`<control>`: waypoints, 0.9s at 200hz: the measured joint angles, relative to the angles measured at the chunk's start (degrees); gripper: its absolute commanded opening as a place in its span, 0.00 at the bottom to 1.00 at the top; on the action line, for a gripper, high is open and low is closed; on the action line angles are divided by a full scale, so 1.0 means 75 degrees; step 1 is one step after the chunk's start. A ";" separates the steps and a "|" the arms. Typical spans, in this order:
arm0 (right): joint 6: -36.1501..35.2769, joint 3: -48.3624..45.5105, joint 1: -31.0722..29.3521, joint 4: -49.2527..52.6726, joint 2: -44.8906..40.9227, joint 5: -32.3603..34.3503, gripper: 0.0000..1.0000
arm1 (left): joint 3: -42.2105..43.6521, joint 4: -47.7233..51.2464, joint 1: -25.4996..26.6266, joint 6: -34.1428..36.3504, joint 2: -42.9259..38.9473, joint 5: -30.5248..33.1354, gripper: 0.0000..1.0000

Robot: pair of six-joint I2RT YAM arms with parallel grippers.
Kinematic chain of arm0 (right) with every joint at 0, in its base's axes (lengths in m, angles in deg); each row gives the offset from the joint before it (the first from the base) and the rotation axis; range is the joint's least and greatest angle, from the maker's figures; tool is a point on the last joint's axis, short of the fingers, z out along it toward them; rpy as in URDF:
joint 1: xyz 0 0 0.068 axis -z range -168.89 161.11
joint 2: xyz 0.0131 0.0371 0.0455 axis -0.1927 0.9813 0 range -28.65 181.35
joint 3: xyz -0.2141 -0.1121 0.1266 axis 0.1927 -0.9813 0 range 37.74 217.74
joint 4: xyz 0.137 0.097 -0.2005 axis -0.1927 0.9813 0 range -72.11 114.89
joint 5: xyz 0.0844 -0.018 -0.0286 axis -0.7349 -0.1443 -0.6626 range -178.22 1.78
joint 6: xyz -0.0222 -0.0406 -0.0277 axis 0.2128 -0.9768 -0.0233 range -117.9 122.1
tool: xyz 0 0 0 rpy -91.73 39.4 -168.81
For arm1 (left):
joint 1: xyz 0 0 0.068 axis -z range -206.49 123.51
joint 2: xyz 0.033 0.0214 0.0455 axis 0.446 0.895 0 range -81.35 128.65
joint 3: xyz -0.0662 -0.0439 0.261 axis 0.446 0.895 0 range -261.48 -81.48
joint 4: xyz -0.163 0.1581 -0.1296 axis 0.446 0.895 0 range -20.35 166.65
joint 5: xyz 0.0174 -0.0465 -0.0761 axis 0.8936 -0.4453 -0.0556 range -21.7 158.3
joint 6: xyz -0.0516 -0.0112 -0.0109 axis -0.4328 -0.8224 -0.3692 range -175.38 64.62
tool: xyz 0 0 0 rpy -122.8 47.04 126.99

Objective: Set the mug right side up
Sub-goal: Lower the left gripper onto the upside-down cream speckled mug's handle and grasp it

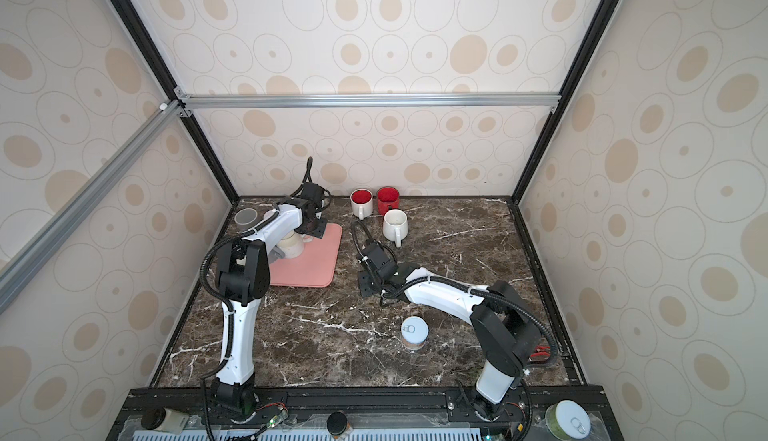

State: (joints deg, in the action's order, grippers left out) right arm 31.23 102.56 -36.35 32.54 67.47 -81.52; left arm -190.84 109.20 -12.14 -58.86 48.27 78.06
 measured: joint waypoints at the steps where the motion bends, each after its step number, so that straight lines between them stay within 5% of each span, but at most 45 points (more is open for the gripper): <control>1: 0.0000 0.0000 0.0000 0.0000 0.0000 0.0000 0.48 | 0.0026 -0.0009 0.0000 -0.0003 -0.0017 0.0000 0.55; 120: 0.0041 -0.0189 -0.0009 0.0026 -0.0020 -0.0154 0.48 | 0.5391 -0.1011 0.0277 -0.1017 -0.3722 -0.0020 0.56; 180: -0.0163 0.0259 -0.0073 0.0073 0.0230 -0.0364 0.48 | 0.6942 -0.1623 0.0140 -0.2177 -0.5741 0.0020 0.63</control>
State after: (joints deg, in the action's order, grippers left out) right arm 30.00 104.50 -36.90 33.09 69.19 -84.25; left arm -138.78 97.02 -11.09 -75.19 5.21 78.21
